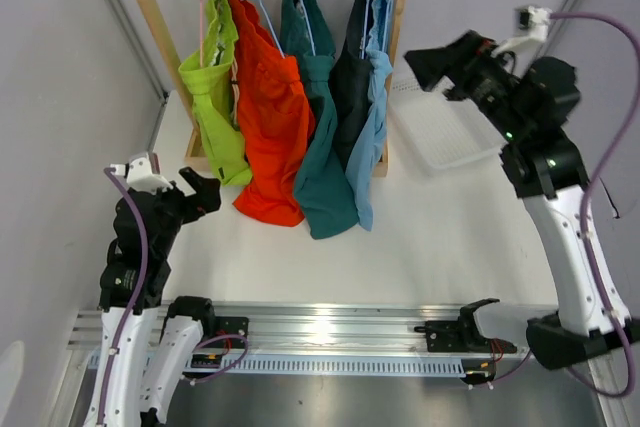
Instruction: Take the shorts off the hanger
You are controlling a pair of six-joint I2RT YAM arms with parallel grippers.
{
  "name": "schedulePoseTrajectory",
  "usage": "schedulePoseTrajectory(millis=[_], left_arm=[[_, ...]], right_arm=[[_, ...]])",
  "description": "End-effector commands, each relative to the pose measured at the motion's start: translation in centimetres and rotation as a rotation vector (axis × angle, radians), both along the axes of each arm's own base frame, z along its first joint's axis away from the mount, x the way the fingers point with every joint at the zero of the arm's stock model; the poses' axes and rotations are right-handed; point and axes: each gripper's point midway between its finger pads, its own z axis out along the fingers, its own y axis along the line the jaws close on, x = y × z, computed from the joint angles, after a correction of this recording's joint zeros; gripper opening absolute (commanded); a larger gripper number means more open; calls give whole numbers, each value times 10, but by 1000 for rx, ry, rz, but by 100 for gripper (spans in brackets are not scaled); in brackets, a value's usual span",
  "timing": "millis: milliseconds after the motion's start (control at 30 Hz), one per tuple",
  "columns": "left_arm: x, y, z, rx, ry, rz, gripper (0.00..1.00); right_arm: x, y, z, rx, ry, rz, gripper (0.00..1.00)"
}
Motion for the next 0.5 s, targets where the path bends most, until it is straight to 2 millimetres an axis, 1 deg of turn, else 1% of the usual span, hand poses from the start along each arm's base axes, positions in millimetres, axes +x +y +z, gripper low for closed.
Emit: schedulePoseTrajectory(millis=[0, 33, 67, 100, 133, 167, 200, 233, 267, 300, 333, 367, 400, 467], left_arm=[[2, -4, -2, 14, 6, -28, 99], [2, -4, -4, 11, 16, -29, 99], [3, -4, -6, 15, 24, -26, 99], [4, -4, -8, 17, 33, -27, 99], [4, -5, -8, 19, 36, -27, 99], [4, -4, -8, 18, 36, -24, 99], [4, -6, -9, 19, 40, -30, 99], [3, -6, -9, 19, 42, -31, 99], [3, -6, -8, 20, 39, -33, 99], [2, -8, -7, 20, 34, -37, 99], [1, -8, -6, 19, 28, -40, 99], [0, -9, -7, 18, 27, -43, 99], [0, -9, -5, 17, 21, -46, 99], [0, -10, -5, 17, 19, -53, 99]], right_arm=[[12, 31, 15, -76, -56, 3, 99], [24, 42, 10, -122, -59, 1, 99], [32, 44, 8, -150, -48, -48, 99], [24, 58, 30, -152, -93, -49, 99], [46, 71, 16, -222, -73, -82, 99], [54, 77, 6, -266, -36, -109, 99], [55, 69, 36, -243, -72, -193, 99], [56, 82, 37, -263, -69, -200, 99], [71, 92, 33, -313, -67, -235, 99], [80, 88, 30, -331, -56, -307, 99], [84, 95, 28, -345, -58, -325, 99], [95, 99, 24, -370, -71, -351, 99], [101, 94, 20, -379, -64, -401, 99], [111, 93, 15, -393, -64, -451, 98]])
